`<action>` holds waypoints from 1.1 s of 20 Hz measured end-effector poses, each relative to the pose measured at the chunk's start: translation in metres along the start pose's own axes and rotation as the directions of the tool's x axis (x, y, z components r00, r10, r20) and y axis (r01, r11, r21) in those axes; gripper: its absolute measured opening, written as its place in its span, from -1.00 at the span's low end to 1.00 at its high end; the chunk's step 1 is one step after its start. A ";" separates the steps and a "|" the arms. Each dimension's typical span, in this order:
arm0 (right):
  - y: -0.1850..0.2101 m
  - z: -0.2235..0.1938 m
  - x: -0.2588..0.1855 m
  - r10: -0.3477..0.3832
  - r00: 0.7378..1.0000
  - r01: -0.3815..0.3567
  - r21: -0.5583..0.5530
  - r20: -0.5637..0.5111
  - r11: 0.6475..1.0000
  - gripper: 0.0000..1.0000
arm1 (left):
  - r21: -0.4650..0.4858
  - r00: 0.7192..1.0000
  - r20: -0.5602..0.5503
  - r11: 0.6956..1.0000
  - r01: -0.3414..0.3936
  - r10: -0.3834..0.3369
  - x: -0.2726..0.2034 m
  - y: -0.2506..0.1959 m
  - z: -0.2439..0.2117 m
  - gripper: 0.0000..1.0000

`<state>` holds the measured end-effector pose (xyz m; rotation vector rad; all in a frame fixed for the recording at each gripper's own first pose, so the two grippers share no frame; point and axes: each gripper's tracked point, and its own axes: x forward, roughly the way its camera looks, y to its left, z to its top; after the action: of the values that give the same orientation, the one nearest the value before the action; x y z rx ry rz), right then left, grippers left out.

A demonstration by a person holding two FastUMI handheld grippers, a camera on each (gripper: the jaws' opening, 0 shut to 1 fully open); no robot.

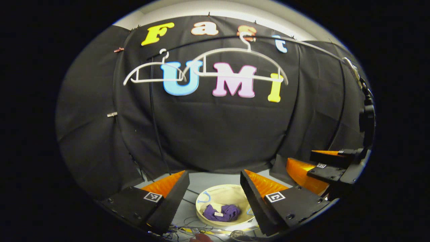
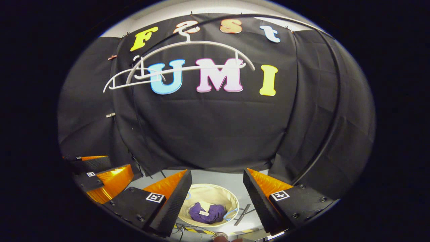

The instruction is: Grasp the clothes on the hanger with both hands and then place them into the laundry hamper below.

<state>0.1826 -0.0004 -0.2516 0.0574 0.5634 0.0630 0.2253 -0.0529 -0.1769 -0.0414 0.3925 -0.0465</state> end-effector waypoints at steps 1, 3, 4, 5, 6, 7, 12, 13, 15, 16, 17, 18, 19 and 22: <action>-0.002 0.011 -0.013 -0.009 0.999 0.009 0.002 0.034 1.000 0.97 | -0.008 1.000 0.030 1.000 0.005 -0.004 -0.012 0.000 0.013 0.91; 0.000 0.038 -0.036 -0.025 0.994 0.025 -0.003 0.103 1.000 0.97 | -0.021 0.996 0.088 1.000 0.009 -0.008 -0.035 0.000 0.038 0.91; 0.001 0.050 -0.046 -0.031 0.991 0.033 -0.007 0.133 0.999 0.96 | -0.025 0.993 0.114 1.000 0.011 -0.008 -0.040 0.005 0.047 0.91; 0.004 0.060 -0.057 -0.030 0.986 0.032 -0.005 0.167 0.999 0.96 | -0.028 0.990 0.143 1.000 0.013 -0.009 -0.047 0.009 0.056 0.91; 0.006 0.071 -0.067 -0.029 0.980 0.030 -0.001 0.197 1.000 0.97 | -0.027 0.985 0.170 1.000 0.016 -0.011 -0.058 0.009 0.068 0.92; 0.008 0.081 -0.078 -0.027 0.974 0.027 0.003 0.225 1.000 0.96 | -0.026 0.981 0.196 0.999 0.019 -0.014 -0.070 0.008 0.079 0.91; 0.012 0.128 -0.120 -0.034 0.941 0.042 -0.015 0.338 0.999 0.95 | -0.004 0.968 0.252 1.000 0.020 -0.018 -0.111 0.017 0.105 0.90; 0.013 0.134 -0.127 -0.030 0.934 0.040 -0.022 0.357 0.999 0.95 | -0.004 0.966 0.259 1.000 0.026 -0.024 -0.117 0.016 0.108 0.86; 0.018 0.147 -0.138 -0.017 0.917 0.030 -0.026 0.397 0.999 0.96 | -0.012 0.960 0.279 0.999 0.031 -0.026 -0.130 0.017 0.115 0.86; 0.018 0.153 -0.143 -0.015 0.909 0.028 -0.024 0.415 0.999 0.96 | -0.016 0.959 0.284 0.999 0.031 -0.025 -0.134 0.018 0.117 0.86; 0.017 0.156 -0.149 -0.014 0.904 0.024 -0.019 0.428 1.000 0.87 | -0.019 0.959 0.283 0.999 0.030 -0.023 -0.138 0.017 0.117 0.86; 0.017 0.159 -0.151 -0.013 0.899 0.020 -0.012 0.437 1.000 0.94 | -0.020 0.958 0.285 0.999 0.028 -0.021 -0.143 0.016 0.118 0.86; 0.015 0.160 -0.154 -0.014 0.897 0.017 -0.004 0.441 1.000 0.87 | -0.015 0.958 0.288 1.000 0.025 -0.020 -0.145 0.016 0.118 0.86; 0.009 0.161 -0.158 -0.013 0.900 0.010 0.008 0.436 1.000 0.87 | -0.013 0.953 0.301 1.000 0.018 -0.014 -0.157 0.012 0.122 0.84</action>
<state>0.1353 -0.0092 -0.0316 0.0712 0.1133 0.0351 0.1280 -0.0291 -0.0053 -0.0659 0.0867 -0.0524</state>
